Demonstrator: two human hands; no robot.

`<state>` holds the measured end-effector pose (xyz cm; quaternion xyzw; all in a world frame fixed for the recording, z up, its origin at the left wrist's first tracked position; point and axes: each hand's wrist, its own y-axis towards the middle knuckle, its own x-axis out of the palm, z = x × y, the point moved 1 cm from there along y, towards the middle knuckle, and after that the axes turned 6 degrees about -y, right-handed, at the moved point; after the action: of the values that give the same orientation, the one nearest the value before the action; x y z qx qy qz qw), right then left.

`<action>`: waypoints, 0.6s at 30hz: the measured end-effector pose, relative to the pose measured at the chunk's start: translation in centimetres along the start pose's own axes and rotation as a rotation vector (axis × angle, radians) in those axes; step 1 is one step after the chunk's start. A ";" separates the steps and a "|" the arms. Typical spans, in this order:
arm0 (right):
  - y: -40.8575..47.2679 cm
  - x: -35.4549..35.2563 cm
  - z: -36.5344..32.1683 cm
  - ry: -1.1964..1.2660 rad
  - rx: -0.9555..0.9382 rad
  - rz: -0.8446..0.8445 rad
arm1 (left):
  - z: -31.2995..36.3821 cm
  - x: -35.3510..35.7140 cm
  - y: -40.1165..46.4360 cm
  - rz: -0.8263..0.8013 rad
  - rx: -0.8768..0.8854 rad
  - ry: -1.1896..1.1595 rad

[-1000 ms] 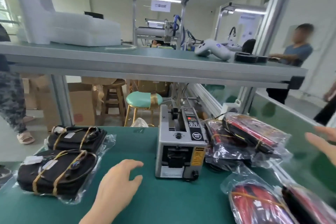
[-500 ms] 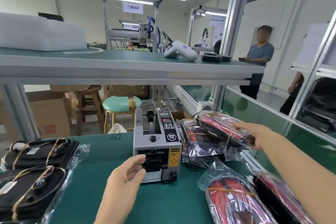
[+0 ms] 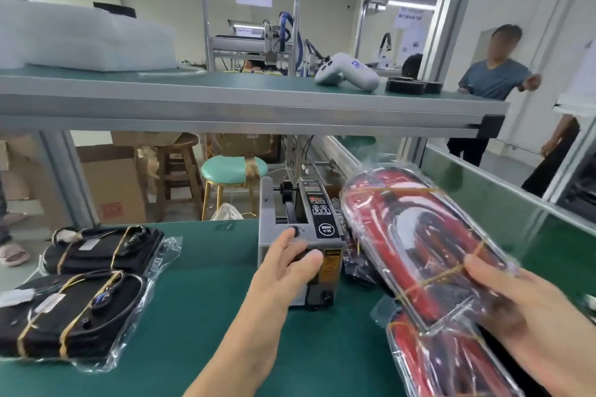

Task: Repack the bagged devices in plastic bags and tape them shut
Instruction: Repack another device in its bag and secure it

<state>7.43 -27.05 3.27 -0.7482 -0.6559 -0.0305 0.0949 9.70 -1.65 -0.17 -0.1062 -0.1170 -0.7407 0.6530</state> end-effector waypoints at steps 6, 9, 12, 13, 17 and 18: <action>-4.0 6.2 4.2 -0.305 0.049 -0.126 | 2.0 -1.1 -1.3 0.025 -0.002 -0.297; -3.9 8.6 5.9 -0.290 0.060 -0.167 | 2.2 -3.8 -2.2 0.069 -0.009 -0.295; -3.3 10.8 7.1 -0.120 0.143 -0.202 | 1.8 -6.2 -2.7 0.154 -0.017 -0.274; -3.1 11.3 7.4 -0.117 0.157 -0.219 | 1.6 -6.9 -2.8 0.173 -0.013 -0.275; -2.1 12.3 8.0 -0.153 0.190 -0.273 | 1.3 -8.8 -2.8 0.190 -0.040 -0.244; -1.9 12.5 8.0 -0.161 0.191 -0.290 | 1.2 -9.2 -2.8 0.200 -0.041 -0.238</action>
<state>6.63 -13.16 -2.20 -0.6333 -0.7624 0.0785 0.1075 8.04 7.72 -1.99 -0.2174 -0.1672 -0.6564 0.7028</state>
